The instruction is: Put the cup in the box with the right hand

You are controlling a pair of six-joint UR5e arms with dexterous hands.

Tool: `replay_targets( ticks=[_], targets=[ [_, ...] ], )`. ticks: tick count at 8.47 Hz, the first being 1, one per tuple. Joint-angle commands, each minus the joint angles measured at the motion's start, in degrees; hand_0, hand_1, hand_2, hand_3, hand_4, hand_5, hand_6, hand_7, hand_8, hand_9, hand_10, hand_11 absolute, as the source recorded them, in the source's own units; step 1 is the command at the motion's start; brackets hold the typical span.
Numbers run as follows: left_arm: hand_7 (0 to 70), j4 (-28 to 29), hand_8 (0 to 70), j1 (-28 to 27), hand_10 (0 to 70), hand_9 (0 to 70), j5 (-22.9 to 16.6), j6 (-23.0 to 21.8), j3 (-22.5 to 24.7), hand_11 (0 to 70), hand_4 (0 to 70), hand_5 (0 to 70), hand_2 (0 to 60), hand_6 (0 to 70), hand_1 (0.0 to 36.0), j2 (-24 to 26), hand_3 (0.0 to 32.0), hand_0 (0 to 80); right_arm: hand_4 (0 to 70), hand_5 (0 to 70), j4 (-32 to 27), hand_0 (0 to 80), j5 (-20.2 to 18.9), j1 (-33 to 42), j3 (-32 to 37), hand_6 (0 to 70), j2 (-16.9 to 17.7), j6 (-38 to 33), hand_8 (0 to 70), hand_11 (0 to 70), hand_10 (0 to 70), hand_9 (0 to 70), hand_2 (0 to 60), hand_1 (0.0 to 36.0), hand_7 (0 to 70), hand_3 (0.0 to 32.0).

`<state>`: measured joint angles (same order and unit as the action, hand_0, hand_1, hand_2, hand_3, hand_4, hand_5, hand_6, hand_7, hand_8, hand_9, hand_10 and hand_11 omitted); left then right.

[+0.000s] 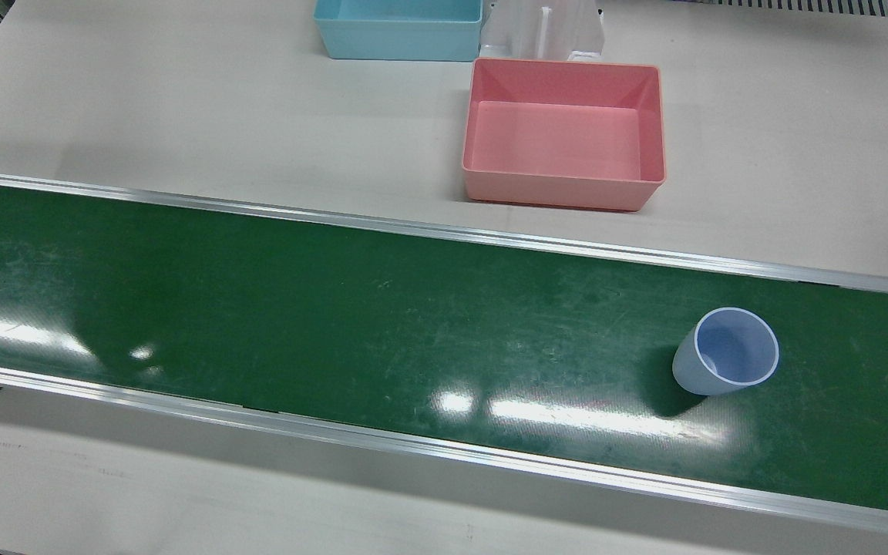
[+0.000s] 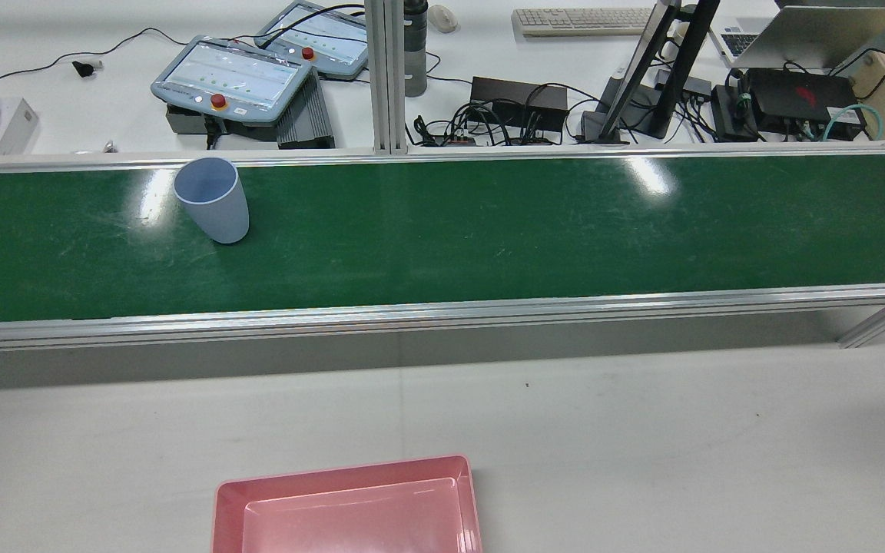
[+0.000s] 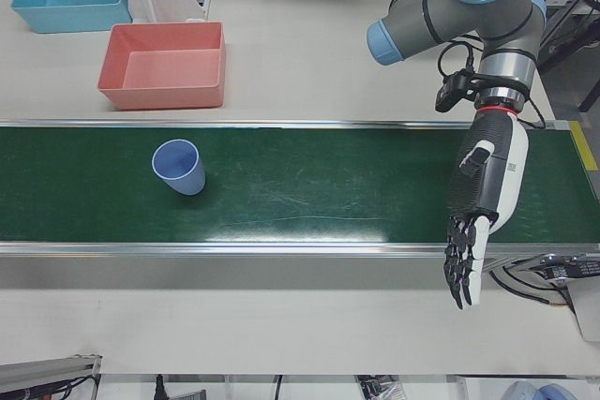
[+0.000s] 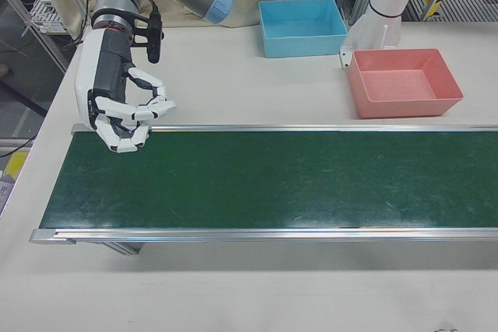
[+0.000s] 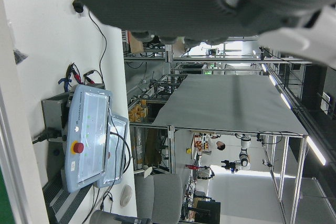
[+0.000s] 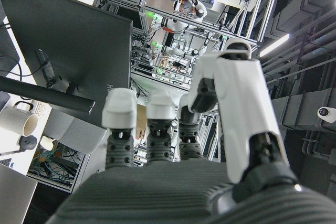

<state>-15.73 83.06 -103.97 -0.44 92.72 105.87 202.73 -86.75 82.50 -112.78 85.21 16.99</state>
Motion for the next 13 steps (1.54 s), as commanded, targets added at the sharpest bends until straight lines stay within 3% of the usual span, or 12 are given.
replay_targets(
  ticks=[1,4,5,6,8,9,10,11,12,13],
  targets=[
    [0.0,0.0,0.0,0.0,0.0,0.0,0.0,0.0,0.0,0.0,0.0,0.0,0.0,0.0,0.0,0.0,0.0,0.0,60.1,23.3,0.7,70.8,-0.1,-0.1,-0.9,34.1,0.0,0.0,63.6,70.0,68.3,70.0,60.0,36.0,70.0,0.0],
    [0.0,-0.2,0.0,0.0,0.0,0.0,0.0,0.0,0.4,0.0,0.0,0.0,0.0,0.0,0.0,0.0,0.0,0.0,68.2,23.3,1.9,77.7,-0.2,0.9,-0.7,33.9,-0.2,0.1,63.0,70.0,67.8,70.0,60.0,36.0,70.0,0.0],
    [0.0,-0.2,0.0,0.0,0.0,0.0,0.0,0.0,0.4,0.0,0.0,0.0,0.0,0.0,0.0,0.0,0.0,0.0,62.9,23.2,2.0,73.4,-0.1,0.1,0.3,33.9,-1.3,0.1,62.9,70.0,67.7,70.0,60.0,36.0,70.0,0.0],
    [0.0,-0.3,0.0,-0.1,0.0,0.0,0.0,0.0,0.4,0.0,0.0,0.0,0.0,0.0,0.0,0.0,0.0,0.0,65.2,23.1,2.3,74.0,0.0,-0.7,0.9,34.0,-3.0,0.2,63.1,70.0,67.8,70.0,60.0,36.0,70.0,0.0],
    [0.0,-0.3,0.0,-0.1,0.0,0.0,0.0,0.0,0.5,0.0,0.0,0.0,0.0,0.0,0.0,0.0,0.0,0.0,58.6,23.3,2.1,70.0,0.0,-1.5,3.6,34.3,-5.7,0.5,63.3,70.0,67.9,70.0,60.0,36.0,70.0,0.0],
    [0.0,-0.3,0.0,-0.1,0.0,0.0,0.0,0.0,0.4,0.0,0.0,0.0,0.0,0.0,0.0,0.0,0.0,0.0,61.2,23.4,2.1,71.6,0.5,-1.5,4.5,34.3,-5.8,1.2,63.5,70.0,68.2,70.0,60.0,36.0,70.0,0.0],
    [0.0,-0.2,0.0,-0.1,0.0,0.0,0.0,0.0,0.4,0.0,0.0,0.0,0.0,0.0,0.0,0.0,0.0,0.0,65.6,23.3,0.8,74.4,0.6,-1.6,8.3,34.3,-7.4,1.4,63.7,70.0,68.4,70.0,60.0,36.0,70.0,0.0],
    [0.0,-0.3,0.0,-0.1,0.0,0.0,0.0,0.0,0.4,0.0,0.0,0.0,0.0,0.0,0.0,0.1,0.0,0.0,62.9,23.3,-3.0,71.6,0.8,-2.2,11.4,34.2,-8.3,1.2,63.6,70.0,68.5,70.0,60.0,36.0,70.0,0.0],
    [0.0,-0.3,0.0,-0.1,0.0,0.0,0.0,0.0,0.4,0.0,0.0,0.0,0.0,0.0,0.0,0.1,0.0,0.0,55.6,23.6,-7.6,69.2,3.3,-4.0,13.9,34.2,-8.3,0.9,64.5,70.0,70.0,70.0,60.0,36.0,70.0,0.0],
    [0.0,-0.1,0.0,-0.1,0.0,0.0,0.0,0.0,0.4,0.0,0.0,0.0,0.0,0.0,0.0,0.1,0.0,0.0,55.9,23.7,-12.8,71.4,5.5,-7.7,17.0,33.9,-8.3,0.9,65.1,70.0,70.0,70.0,60.0,36.0,70.0,0.0]
  ],
)
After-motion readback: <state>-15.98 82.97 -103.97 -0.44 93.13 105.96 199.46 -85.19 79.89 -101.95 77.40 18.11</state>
